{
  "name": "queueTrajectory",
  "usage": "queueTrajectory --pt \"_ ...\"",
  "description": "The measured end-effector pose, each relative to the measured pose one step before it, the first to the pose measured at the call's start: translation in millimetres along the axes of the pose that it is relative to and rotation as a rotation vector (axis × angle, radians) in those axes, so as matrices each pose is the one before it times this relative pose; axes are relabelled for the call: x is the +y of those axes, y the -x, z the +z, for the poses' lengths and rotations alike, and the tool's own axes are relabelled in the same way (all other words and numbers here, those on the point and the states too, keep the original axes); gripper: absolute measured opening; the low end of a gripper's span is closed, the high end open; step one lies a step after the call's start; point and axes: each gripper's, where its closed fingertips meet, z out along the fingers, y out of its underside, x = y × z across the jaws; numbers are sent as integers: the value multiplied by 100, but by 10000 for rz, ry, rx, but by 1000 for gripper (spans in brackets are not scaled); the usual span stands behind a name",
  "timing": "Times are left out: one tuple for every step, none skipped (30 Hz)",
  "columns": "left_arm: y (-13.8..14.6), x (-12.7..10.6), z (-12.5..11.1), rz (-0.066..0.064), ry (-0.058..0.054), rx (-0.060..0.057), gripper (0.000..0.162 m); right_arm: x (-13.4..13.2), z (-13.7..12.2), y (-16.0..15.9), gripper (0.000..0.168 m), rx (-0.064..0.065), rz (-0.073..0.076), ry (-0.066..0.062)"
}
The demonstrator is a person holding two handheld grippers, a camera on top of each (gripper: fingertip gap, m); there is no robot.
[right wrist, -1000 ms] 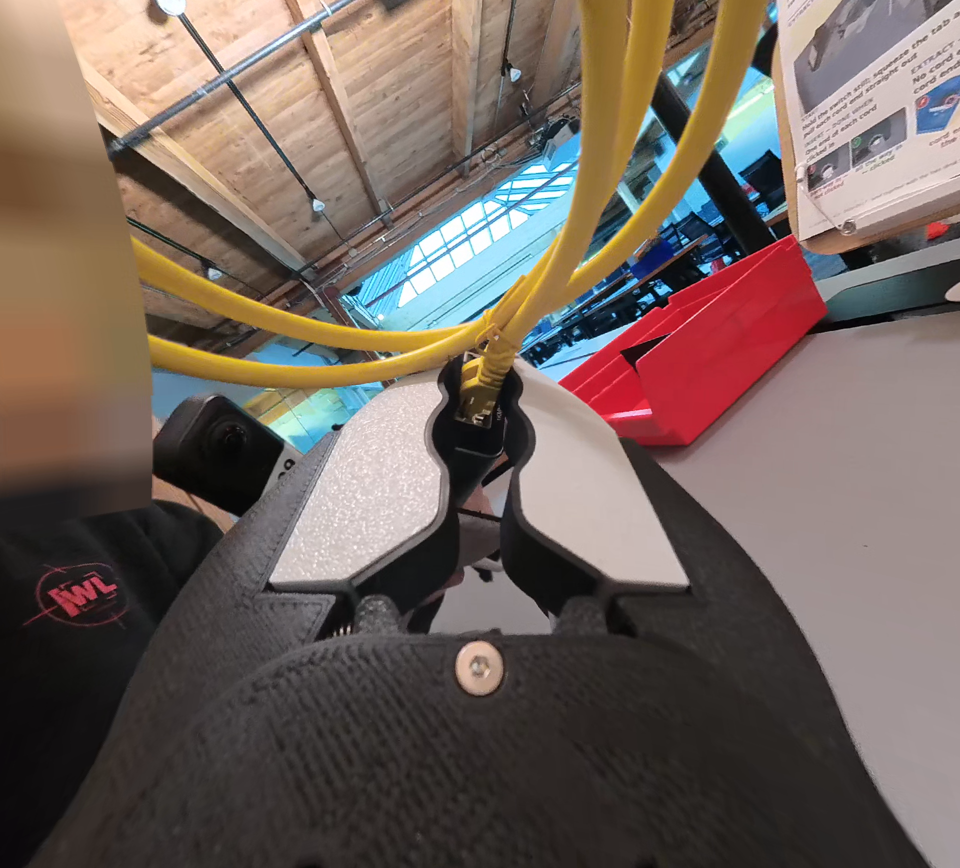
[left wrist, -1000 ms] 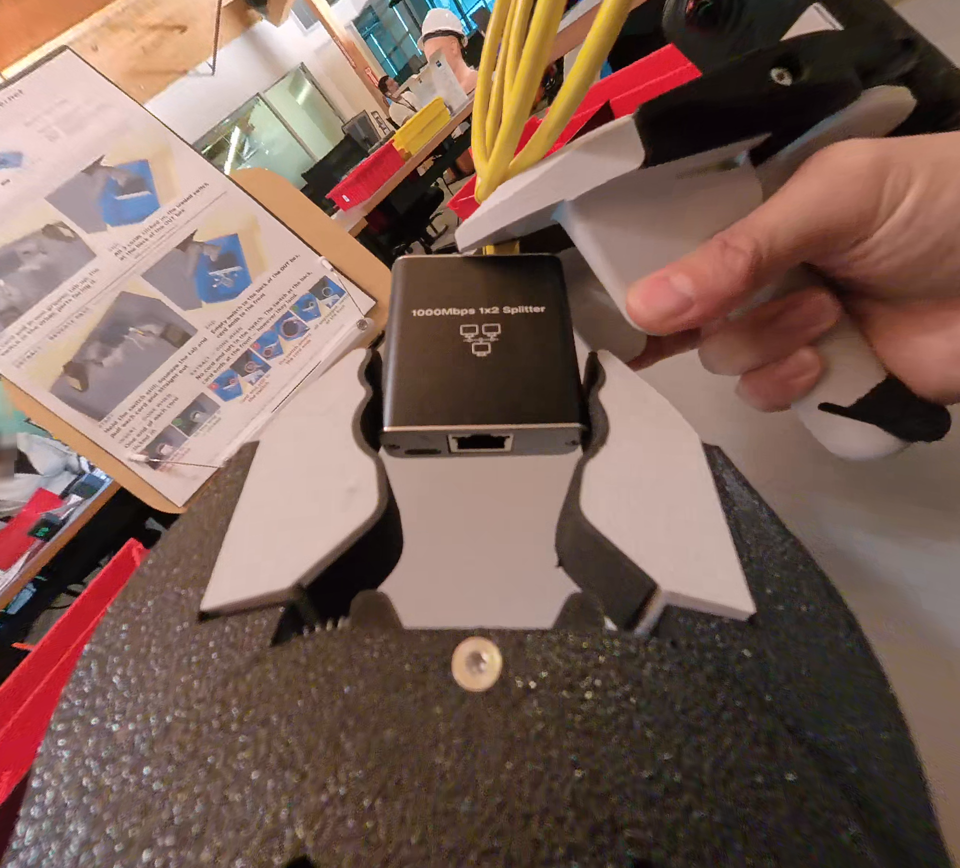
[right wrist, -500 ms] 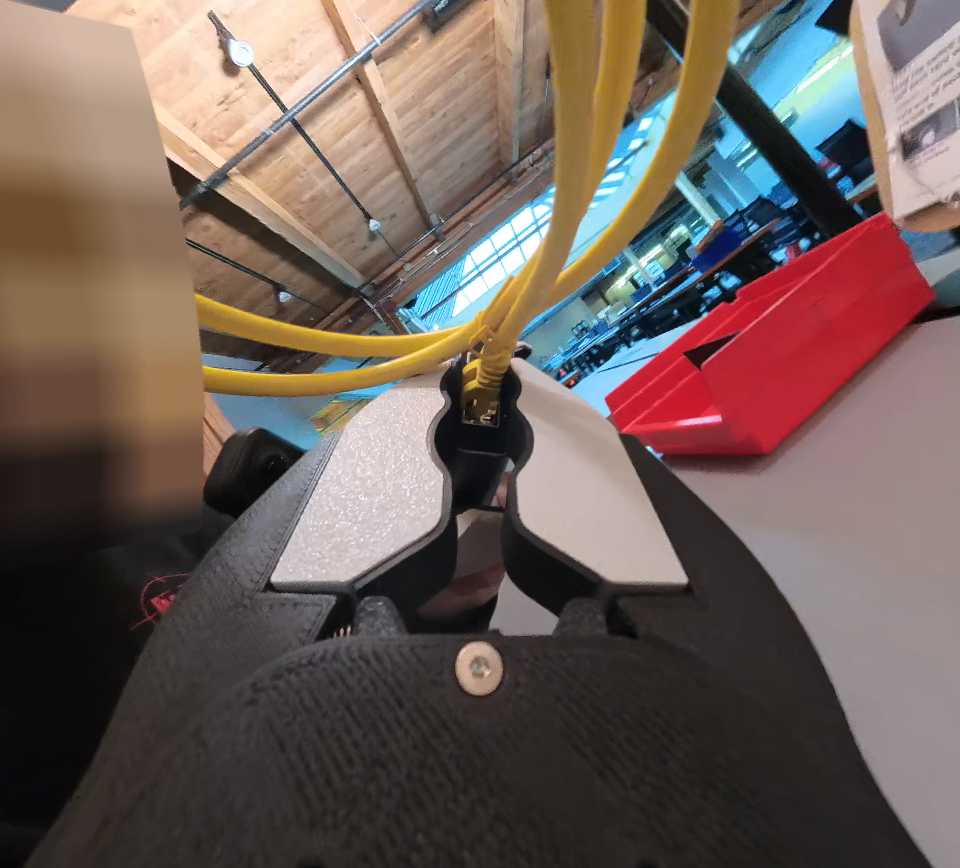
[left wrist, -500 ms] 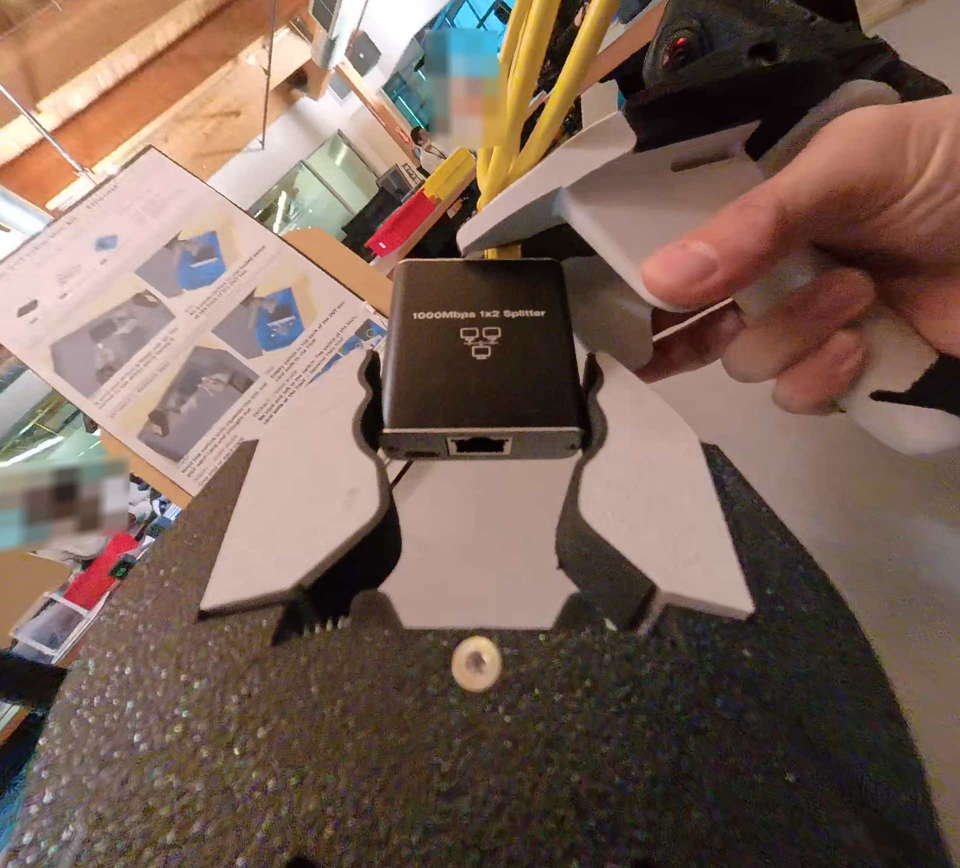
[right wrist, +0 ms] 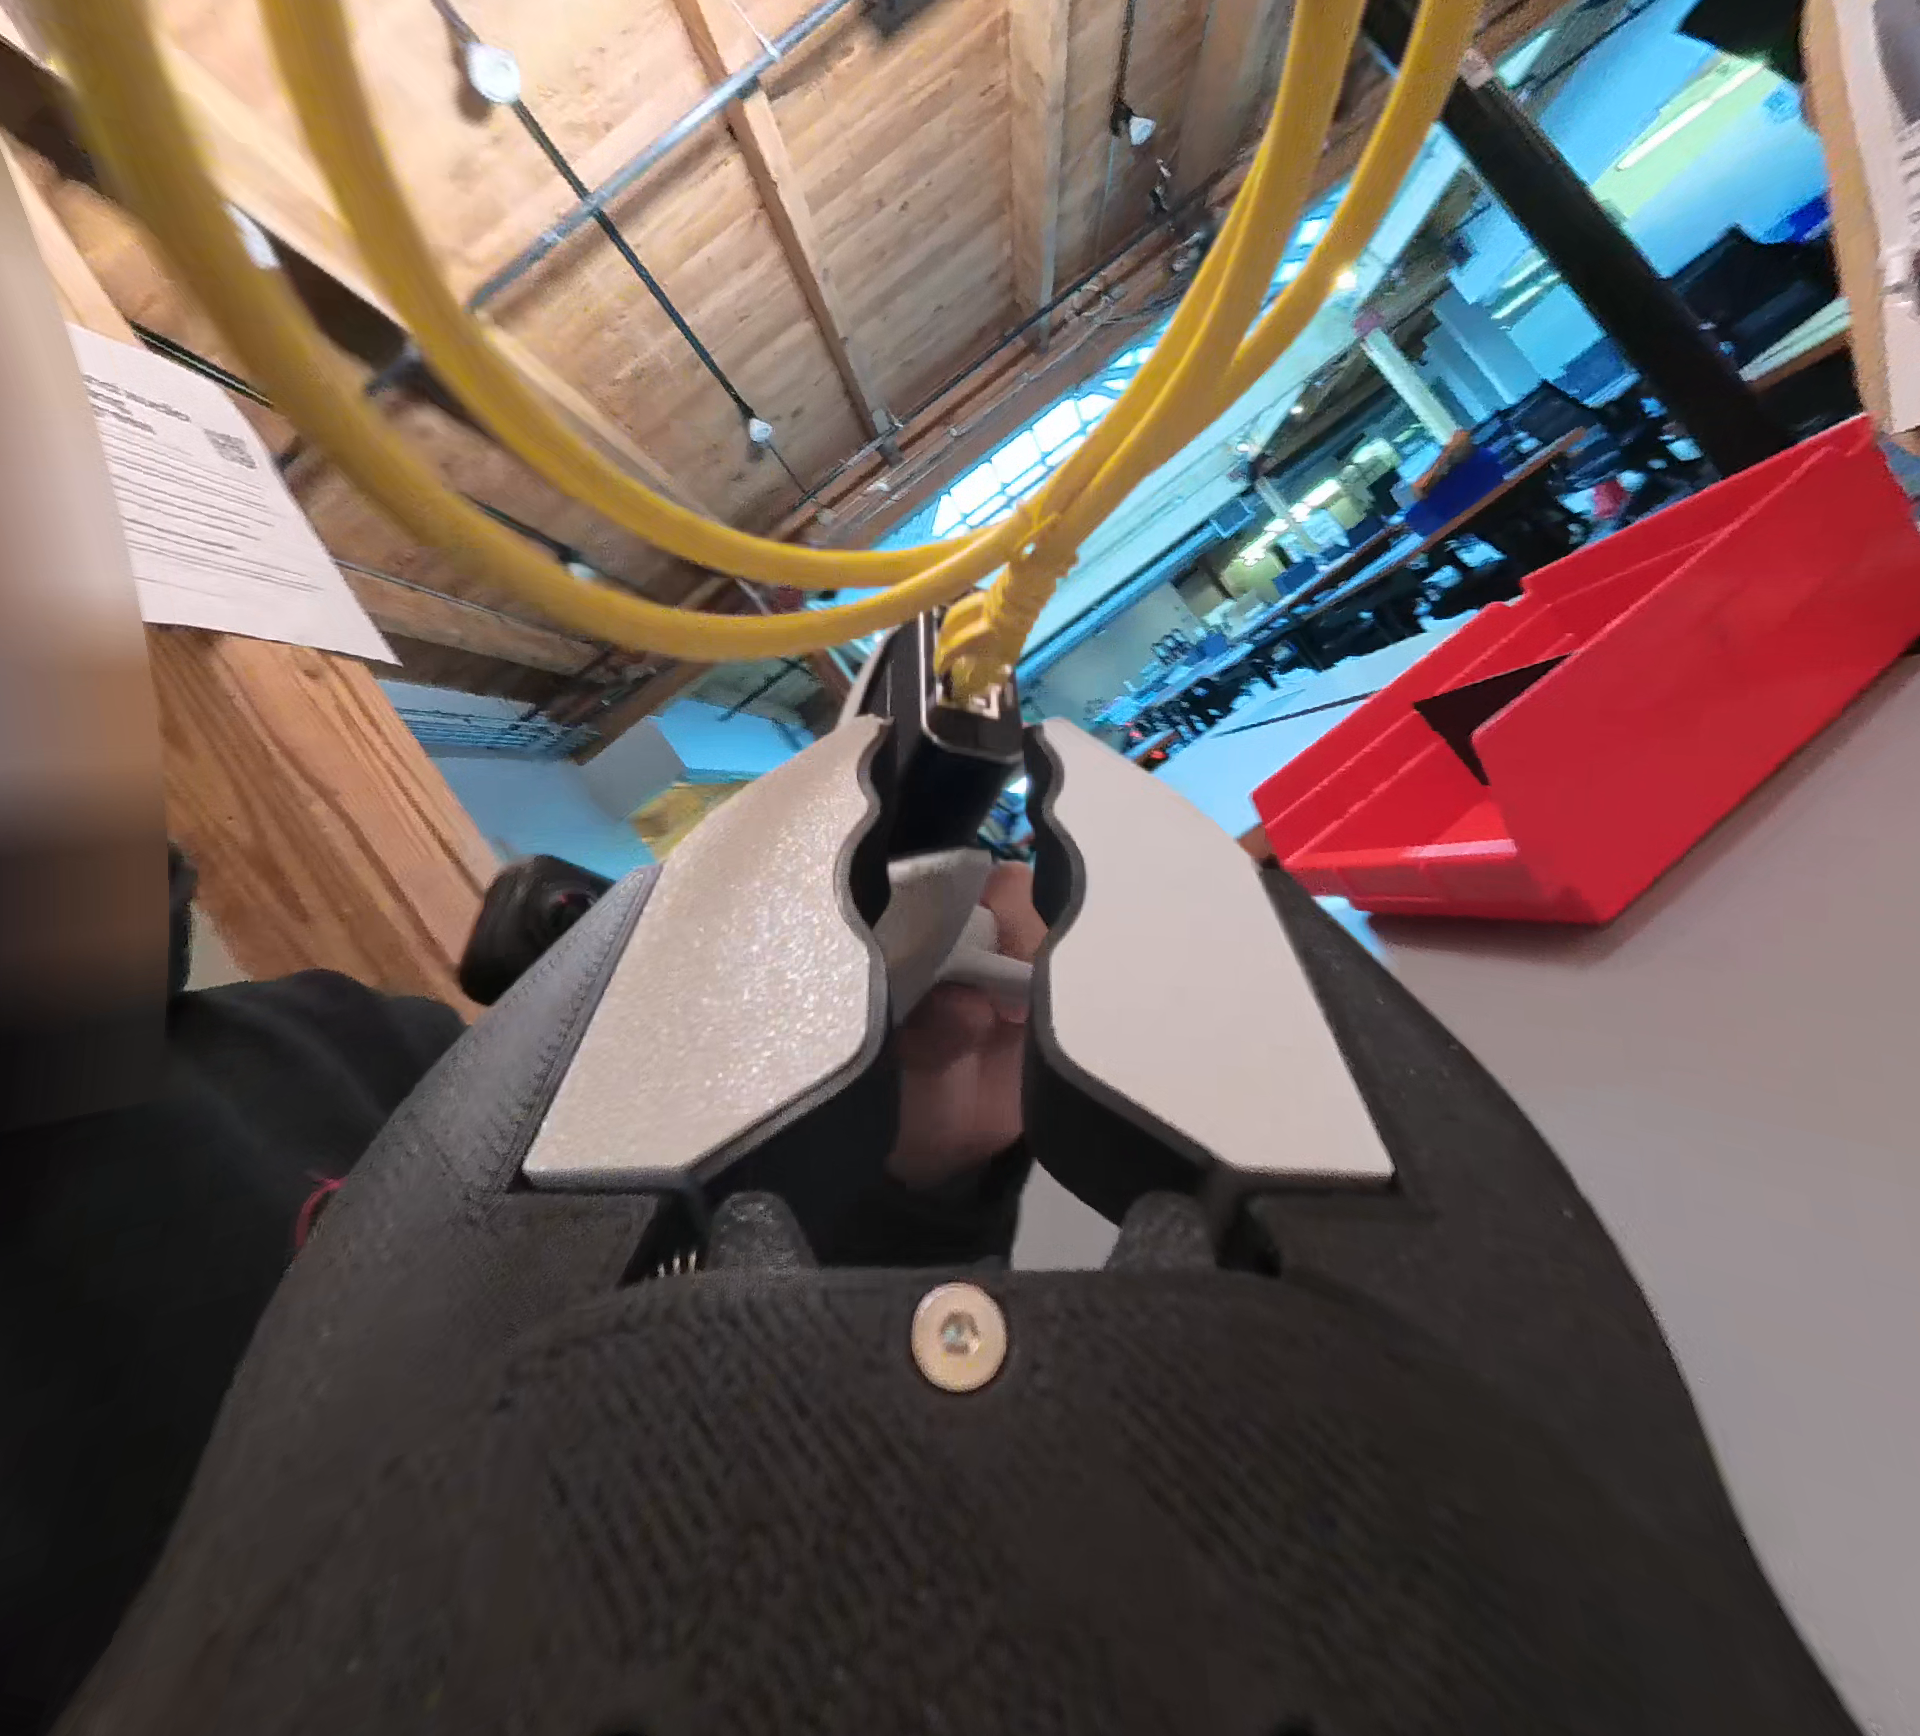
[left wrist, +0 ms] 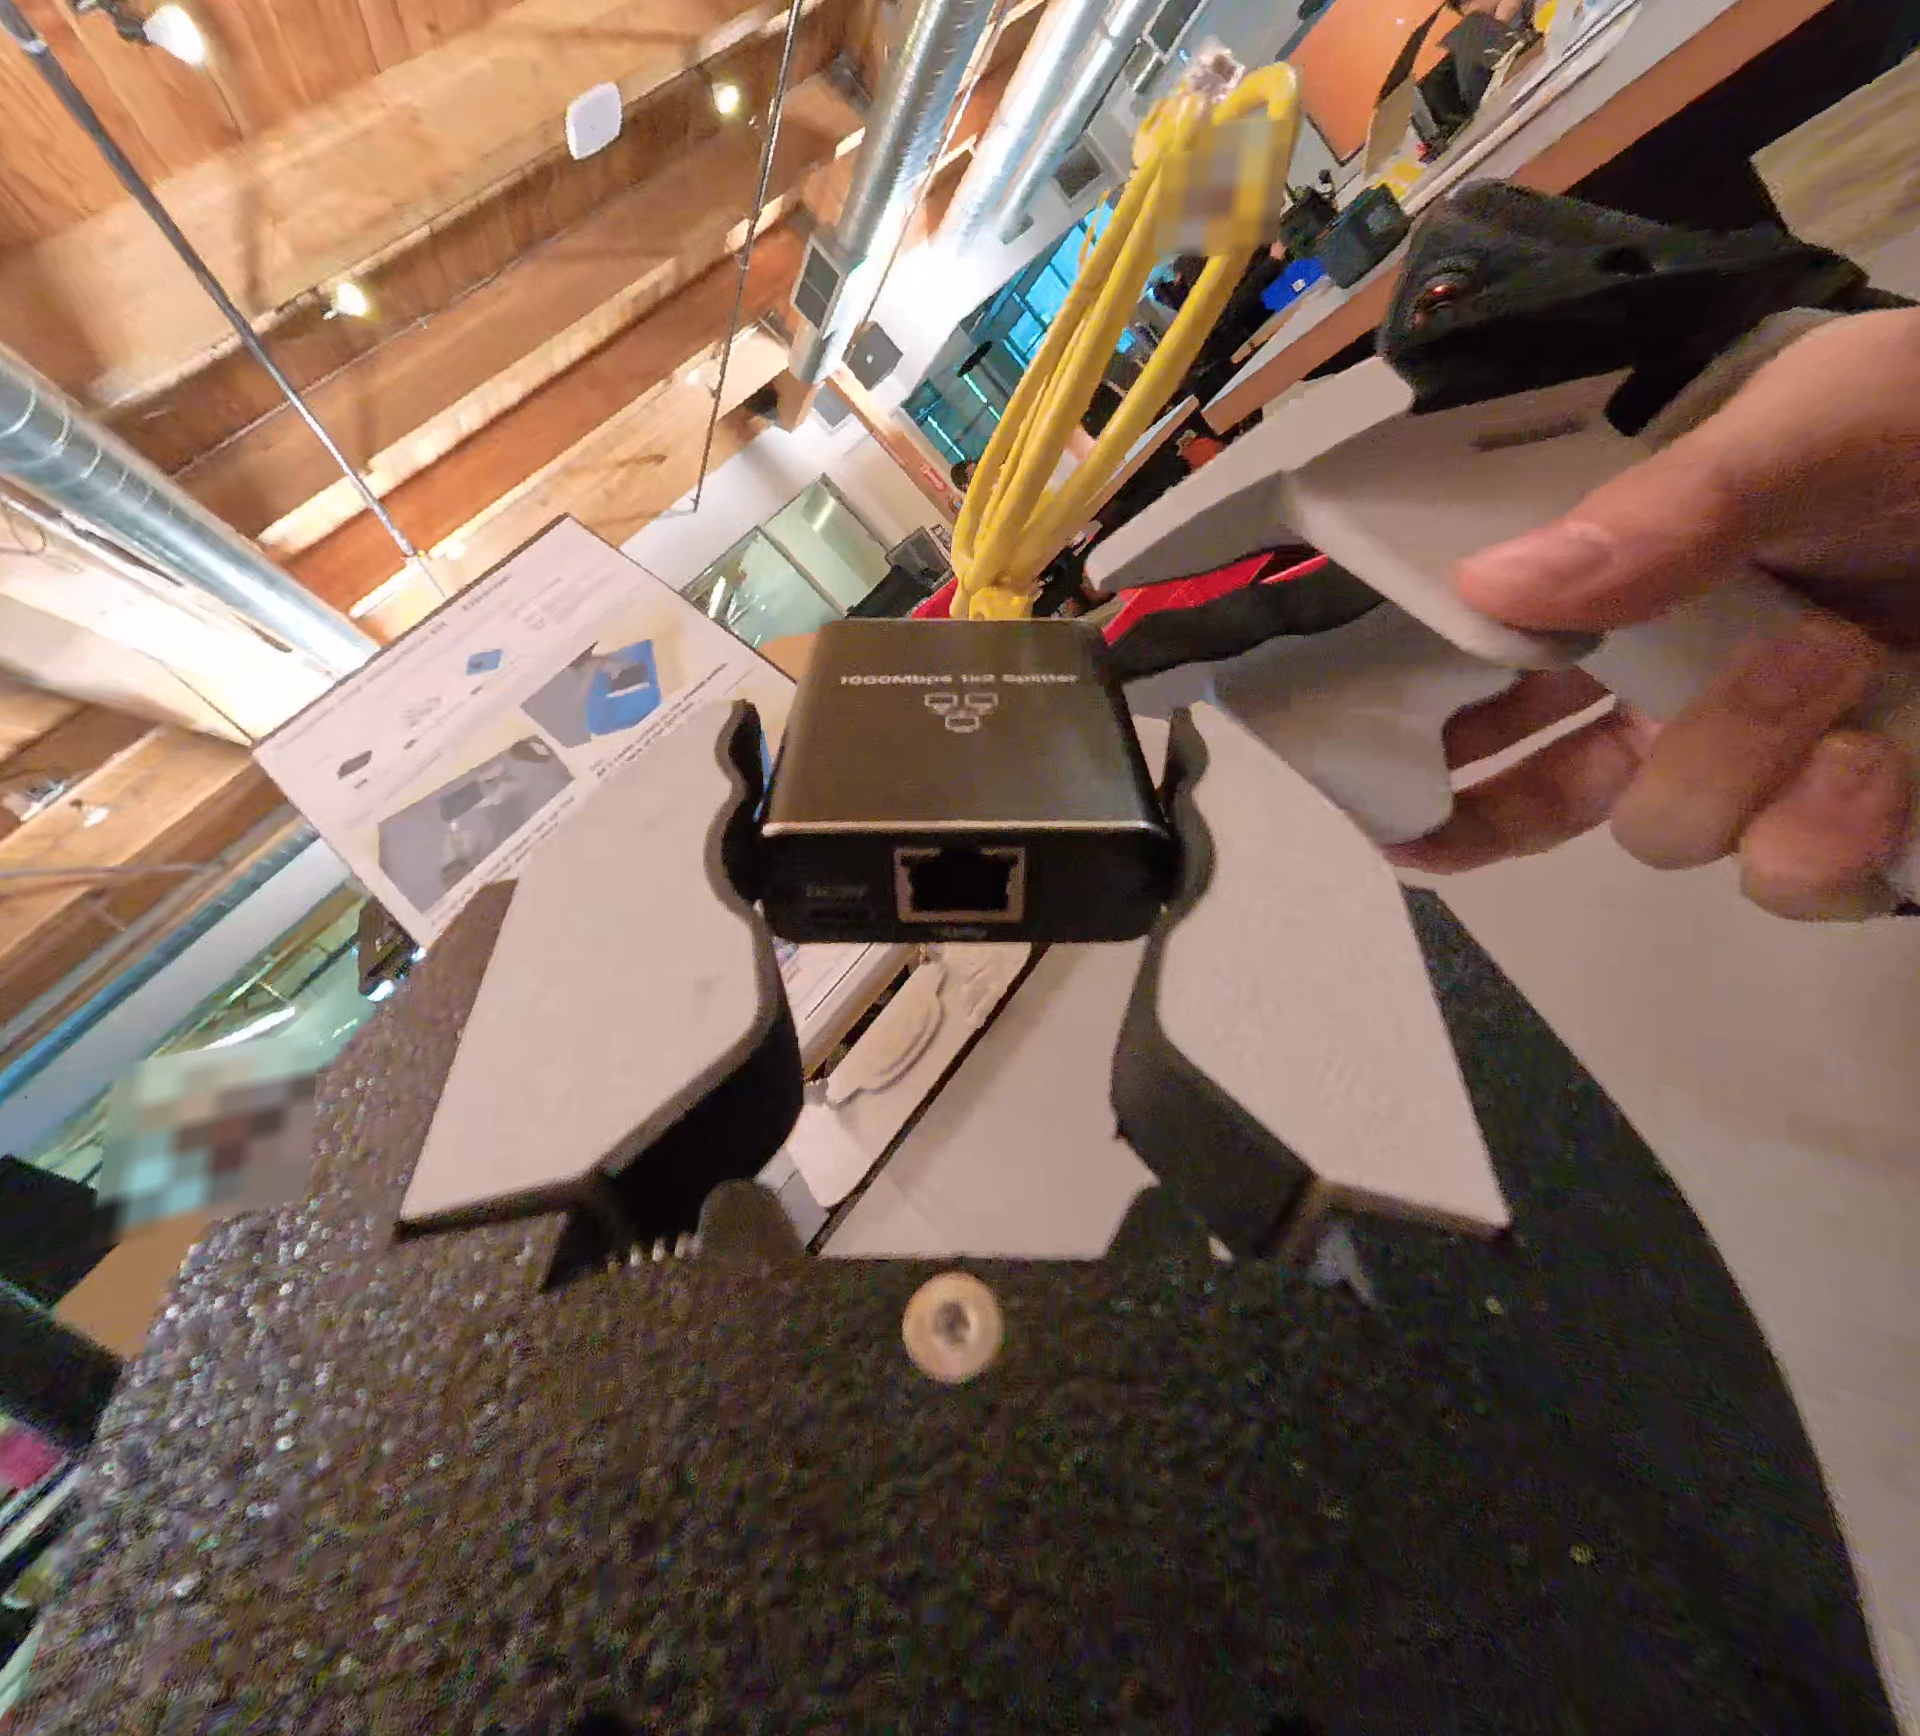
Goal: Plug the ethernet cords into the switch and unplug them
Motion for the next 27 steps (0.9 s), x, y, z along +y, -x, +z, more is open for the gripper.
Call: queueTrajectory --pt "-261 -256 -44 224 -114 49 74 -99 112 424 23 -276 292 -113" --pt "-228 -237 -26 272 -70 -3 74 -159 135 448 22 -260 235 -141" --pt "-128 -342 -63 304 -125 -45 74 -3 65 265 20 -124 51 -58" --pt "-28 -330 -89 294 -100 -71 74 -16 -57 16 15 19 -86 -42" --pt "9 -240 -65 256 -37 -68 74 -39 -38 181 11 -124 -77 -23" --pt "64 -270 -58 181 -76 -76 74 -152 -9 285 11 -189 10 -98" --pt "113 -344 -107 118 -159 -86 74 -9 71 316 10 -189 -22 -39" --pt "158 -277 -113 115 -152 -82 74 45 133 308 10 -164 -34 -25" --pt "136 -111 -80 142 -63 -46 74 18 114 166 11 -50 -14 -15" --pt "113 -54 -54 183 -50 -33 74 27 91 121 12 -20 -16 20" --pt "110 -112 -91 225 -94 -56 74 62 76 167 15 -82 -47 67" --pt "29 -125 -65 231 -58 -31 74 109 69 26 17 11 -20 103" --pt "-97 -101 4 166 -4 36 74 49 47 -93 20 99 -47 53" --pt "-139 -169 -1 64 -41 33 74 5 38 154 20 -72 -120 11" --pt "-98 -260 -29 -4 -109 -12 74 43 52 355 16 -212 -85 17" --pt "14 -204 -28 -10 -72 -50 74 -22 54 328 15 -194 3 -12" --pt "75 -105 -2 44 -5 -28 74 -60 37 156 15 -55 -93 -27" --pt "67 -69 -27 80 -24 -10 74 -4 30 146 15 -49 -183 -11" --pt "97 -124 -64 70 -84 -32 74 29 53 247 15 -138 -68 16" --pt "90 -148 -73 77 -80 -32 74 31 70 232 14 -155 23 31" --pt "70 -113 -34 119 -25 -13 74 -2 26 153 14 -95 -32 7" --pt "63 -147 -29 156 -32 -34 74 -3 15 149 14 -69 -138 0" --pt "67 -169 -57 162 -52 -80 74 10 37 152 14 -39 -133 16" --pt "65 -133 -42 140 -19 -76 74 4 59 99 15 20 -88 21" --pt "26 -90 -11 102 -4 -25 74 -44 44 62 15 59 -168 14" --pt "13 -118 -21 63 -41 -8 74 -50 7 68 16 74 -260 18" --pt "61 -190 -61 43 -92 -58 74 -11 52 164 16 14 -193 65"
